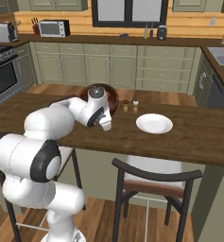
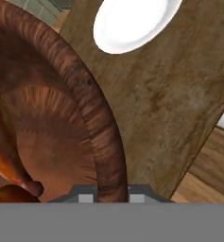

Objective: Pick the chicken drumstick and bell pepper from their plates and place them in the bowl. Then put the bowl in the fridge.

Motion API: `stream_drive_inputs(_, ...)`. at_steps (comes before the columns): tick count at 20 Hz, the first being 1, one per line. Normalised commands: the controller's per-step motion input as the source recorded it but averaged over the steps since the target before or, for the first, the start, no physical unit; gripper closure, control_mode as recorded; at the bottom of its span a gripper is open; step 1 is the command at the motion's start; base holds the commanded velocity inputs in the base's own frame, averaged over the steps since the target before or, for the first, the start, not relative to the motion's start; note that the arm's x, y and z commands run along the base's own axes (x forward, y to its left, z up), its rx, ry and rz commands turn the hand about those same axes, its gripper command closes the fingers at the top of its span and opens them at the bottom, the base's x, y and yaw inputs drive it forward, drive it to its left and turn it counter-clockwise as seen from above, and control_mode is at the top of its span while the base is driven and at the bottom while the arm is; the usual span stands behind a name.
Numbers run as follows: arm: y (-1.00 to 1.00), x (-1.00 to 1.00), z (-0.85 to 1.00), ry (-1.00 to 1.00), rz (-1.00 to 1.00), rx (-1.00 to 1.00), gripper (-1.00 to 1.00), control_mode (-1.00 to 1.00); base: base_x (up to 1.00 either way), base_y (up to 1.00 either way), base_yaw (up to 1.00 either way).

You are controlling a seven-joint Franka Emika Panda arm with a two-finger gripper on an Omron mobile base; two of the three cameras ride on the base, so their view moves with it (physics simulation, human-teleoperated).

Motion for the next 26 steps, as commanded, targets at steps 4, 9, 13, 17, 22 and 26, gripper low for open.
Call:
stream_drive_inputs(4,0.24,-1.0,1.0,-0.01,0.0,0.0,1.0,-1.0,0.0,0.0,0.0)
stream_drive_inputs(9,0.22,-1.0,0.68,0.15,0.09,-0.02,1.0,-1.0,0.0,0.0,0.0)
stream_drive_inputs(13,0.29,-1.0,0.15,0.12,0.22,-0.03,1.0,-1.0,0.0,0.0,0.0)
stream_drive_inputs(17,0.21,-0.25,0.0,-0.01,0.09,-0.02,1.0,1.0,-0.53,0.71,0.4)
stream_drive_inputs(22,0.0,0.0,0.0,0.0,0.0,0.0,1.0,1.0,-0.32,1.0,0.55)
stream_drive_inputs(26,0.0,0.0,0.0,0.0,0.0,0.0,1.0,1.0,0.03,1.0,0.44)
